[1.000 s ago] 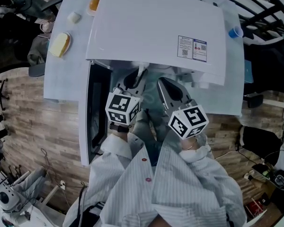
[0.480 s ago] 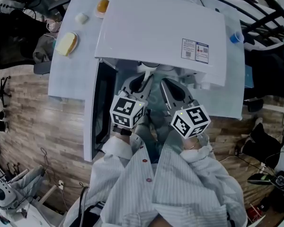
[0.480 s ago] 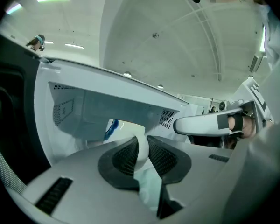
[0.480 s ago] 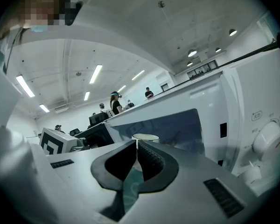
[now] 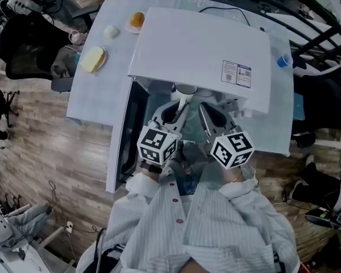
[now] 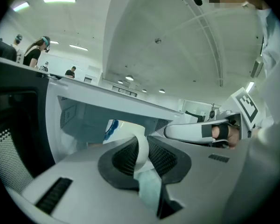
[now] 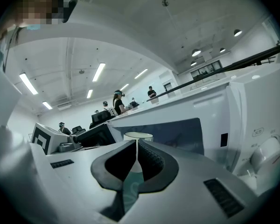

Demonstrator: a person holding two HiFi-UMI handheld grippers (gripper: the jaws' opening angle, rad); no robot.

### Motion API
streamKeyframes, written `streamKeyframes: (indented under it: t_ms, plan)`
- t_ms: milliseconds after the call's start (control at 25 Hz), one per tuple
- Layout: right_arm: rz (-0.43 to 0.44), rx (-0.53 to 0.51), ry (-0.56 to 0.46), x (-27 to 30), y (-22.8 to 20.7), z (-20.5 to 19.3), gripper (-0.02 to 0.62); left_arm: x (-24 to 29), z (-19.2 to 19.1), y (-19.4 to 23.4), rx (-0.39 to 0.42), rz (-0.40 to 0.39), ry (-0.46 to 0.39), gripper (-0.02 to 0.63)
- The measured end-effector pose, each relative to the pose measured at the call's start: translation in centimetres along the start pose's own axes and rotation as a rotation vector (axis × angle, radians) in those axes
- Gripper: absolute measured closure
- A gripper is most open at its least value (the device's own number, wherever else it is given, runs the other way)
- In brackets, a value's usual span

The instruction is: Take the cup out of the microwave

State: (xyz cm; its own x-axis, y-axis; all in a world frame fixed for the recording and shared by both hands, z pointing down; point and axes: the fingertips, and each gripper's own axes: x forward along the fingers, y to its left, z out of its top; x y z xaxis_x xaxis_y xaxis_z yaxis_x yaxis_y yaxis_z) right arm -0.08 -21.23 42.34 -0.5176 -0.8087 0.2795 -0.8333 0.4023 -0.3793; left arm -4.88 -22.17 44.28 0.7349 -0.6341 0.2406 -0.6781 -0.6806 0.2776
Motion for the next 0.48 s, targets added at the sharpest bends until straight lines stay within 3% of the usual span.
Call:
streamKeyframes:
  t_ms: [200, 480]
  plan:
    - [0.028, -0.003, -0.005, 0.0, 0.8, 0.8, 0.557, -0.9, 0.9, -0.3, -0.029, 0.001, -0.009, 0.537]
    - [0.064, -0.018, -0.014, 0.0, 1.7, 1.6, 0.557, -2.6, 1.2, -1.4, -0.007, -0.004, -0.009, 0.537]
